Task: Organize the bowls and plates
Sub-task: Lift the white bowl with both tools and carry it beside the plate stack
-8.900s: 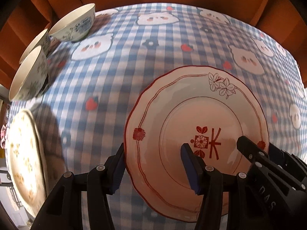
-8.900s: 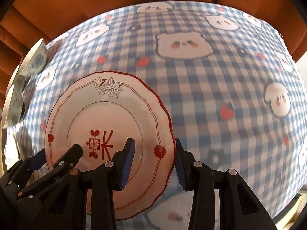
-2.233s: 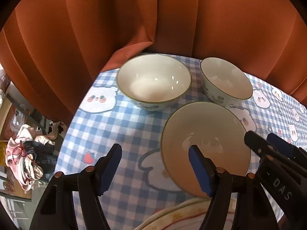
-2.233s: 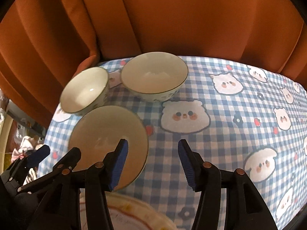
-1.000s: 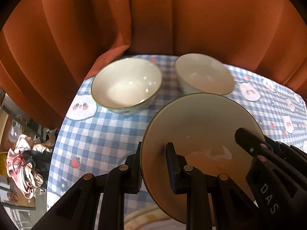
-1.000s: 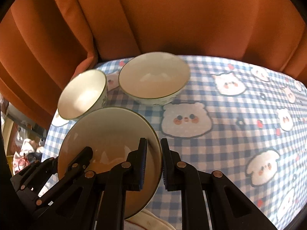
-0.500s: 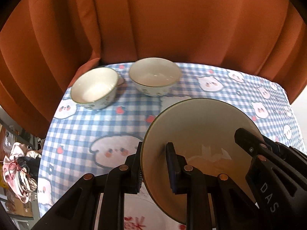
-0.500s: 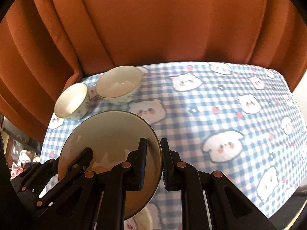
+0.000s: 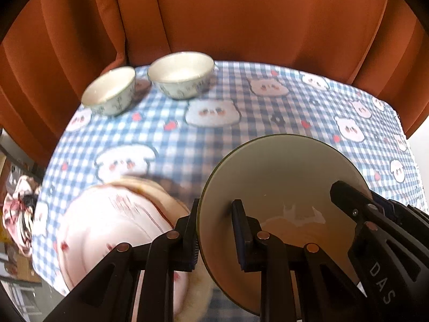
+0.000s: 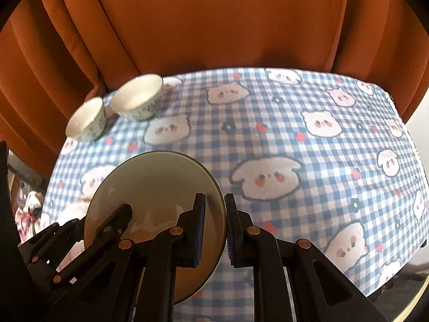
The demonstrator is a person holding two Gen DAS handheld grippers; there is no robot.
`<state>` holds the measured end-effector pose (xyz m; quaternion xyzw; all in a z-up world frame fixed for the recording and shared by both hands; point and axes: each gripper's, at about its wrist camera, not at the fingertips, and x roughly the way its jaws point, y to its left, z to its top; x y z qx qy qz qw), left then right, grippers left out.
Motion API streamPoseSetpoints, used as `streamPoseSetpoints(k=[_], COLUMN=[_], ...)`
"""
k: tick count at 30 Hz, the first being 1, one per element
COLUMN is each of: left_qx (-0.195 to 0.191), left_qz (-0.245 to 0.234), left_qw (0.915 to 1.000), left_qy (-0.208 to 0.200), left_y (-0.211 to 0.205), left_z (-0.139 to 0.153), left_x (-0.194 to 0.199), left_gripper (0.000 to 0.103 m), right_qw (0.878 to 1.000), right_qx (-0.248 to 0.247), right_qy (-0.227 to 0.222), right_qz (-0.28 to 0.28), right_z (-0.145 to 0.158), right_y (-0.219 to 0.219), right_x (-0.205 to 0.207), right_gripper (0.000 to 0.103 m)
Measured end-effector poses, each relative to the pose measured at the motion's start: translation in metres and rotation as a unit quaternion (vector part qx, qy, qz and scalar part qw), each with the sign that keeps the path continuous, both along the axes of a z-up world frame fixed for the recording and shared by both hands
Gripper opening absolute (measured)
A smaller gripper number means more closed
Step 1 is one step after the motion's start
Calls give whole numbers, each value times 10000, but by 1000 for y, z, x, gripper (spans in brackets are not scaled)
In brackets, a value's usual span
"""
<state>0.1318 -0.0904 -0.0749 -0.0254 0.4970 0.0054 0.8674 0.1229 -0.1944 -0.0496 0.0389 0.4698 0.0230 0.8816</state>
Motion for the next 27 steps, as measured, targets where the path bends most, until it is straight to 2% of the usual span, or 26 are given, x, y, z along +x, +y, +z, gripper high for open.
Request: streamPoseSetpoints(k=[9, 19, 26, 27], left_qx=[148, 184, 243, 243], left_qz=[253, 510, 582, 572], left_qw=[9992, 9969, 9968, 9968], left_qy=[282, 570, 495, 497], left_y=[-29, -39, -40, -41], left_z=[-27, -45, -46, -46], left_x=[-28, -43, -45, -45], left_gripper=[20, 20, 20, 23], right_qw=[9985, 9960, 9953, 9952], right_qx=[70, 112, 129, 129], right_qy=[454, 661, 654, 664], right_qz=[307, 589, 709, 705], right_z=[-33, -52, -57, -57], right_y=[-31, -44, -46, -45], right_x=[-19, -34, -35, -35], right_gripper=[17, 17, 17, 17])
